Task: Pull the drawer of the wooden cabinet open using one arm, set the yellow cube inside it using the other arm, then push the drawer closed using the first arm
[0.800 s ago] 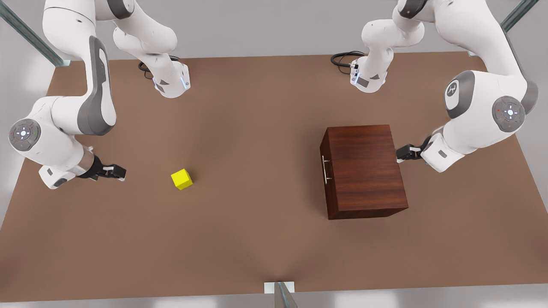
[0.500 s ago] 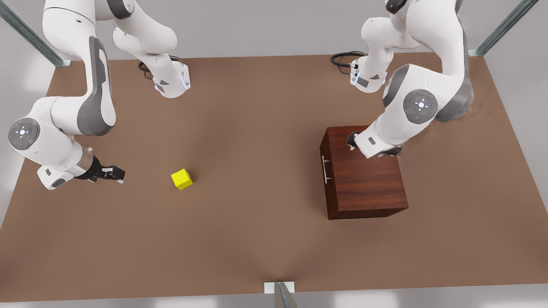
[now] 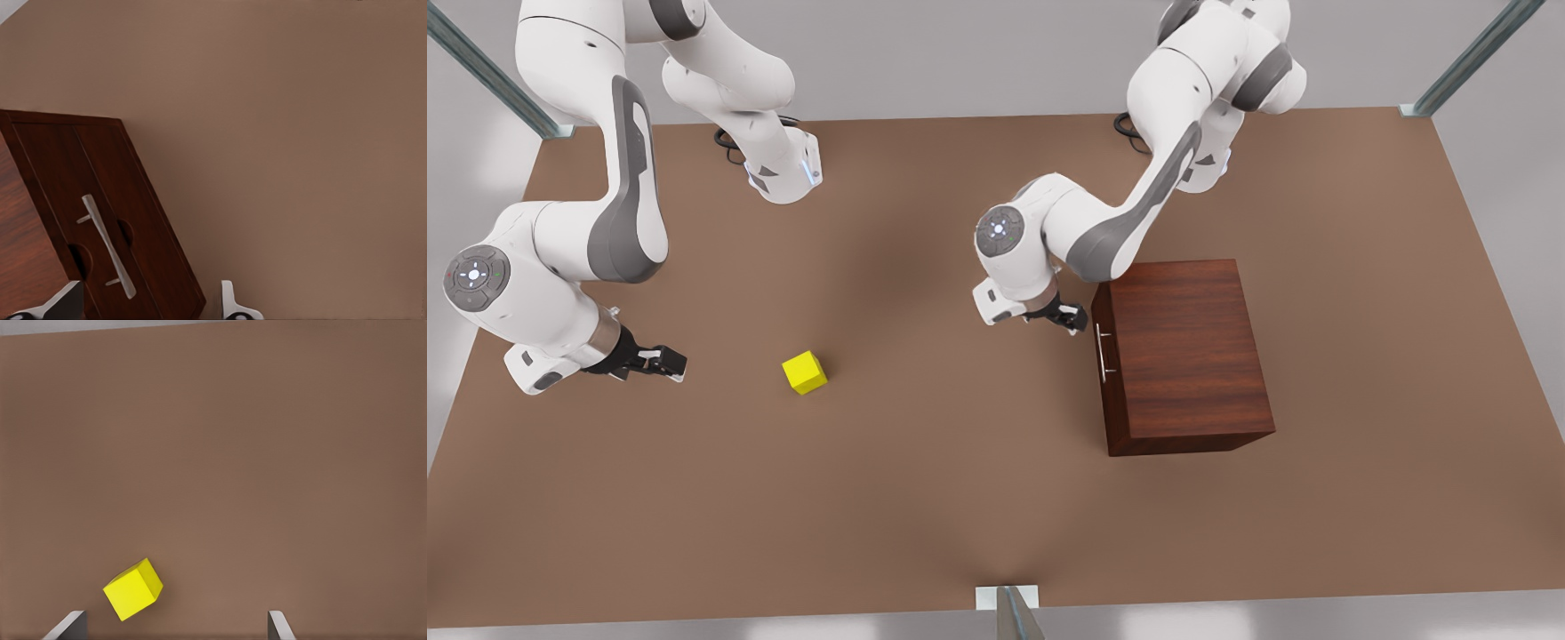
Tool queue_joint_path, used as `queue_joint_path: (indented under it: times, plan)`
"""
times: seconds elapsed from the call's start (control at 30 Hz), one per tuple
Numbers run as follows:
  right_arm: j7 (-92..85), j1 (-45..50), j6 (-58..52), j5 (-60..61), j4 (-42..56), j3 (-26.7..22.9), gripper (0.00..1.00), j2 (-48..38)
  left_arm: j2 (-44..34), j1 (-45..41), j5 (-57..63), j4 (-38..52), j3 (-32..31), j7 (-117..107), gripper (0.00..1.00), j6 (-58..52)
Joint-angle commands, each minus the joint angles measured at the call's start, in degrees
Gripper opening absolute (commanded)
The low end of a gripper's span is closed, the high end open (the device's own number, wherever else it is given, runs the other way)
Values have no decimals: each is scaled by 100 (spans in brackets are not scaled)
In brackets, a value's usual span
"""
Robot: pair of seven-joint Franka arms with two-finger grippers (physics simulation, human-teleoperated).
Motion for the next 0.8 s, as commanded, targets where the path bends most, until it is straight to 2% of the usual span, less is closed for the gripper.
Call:
queue_joint_path:
  times: [0.0,0.07,0.27,0.77]
  plan:
    - [15,0,1,-1,3,0,100,-6,22,133,-290,-188,49,-3163,100,660]
    - [15,9,1,-1,3,0,100,-6,83,238,53,-249,287,-3349,100,757]
    - [15,9,1,-1,3,0,100,-6,321,169,976,-680,366,-3551,100,1073]
    - [15,9,1,-10,3,0,100,-6,303,-174,1275,-1366,392,-4122,100,1047]
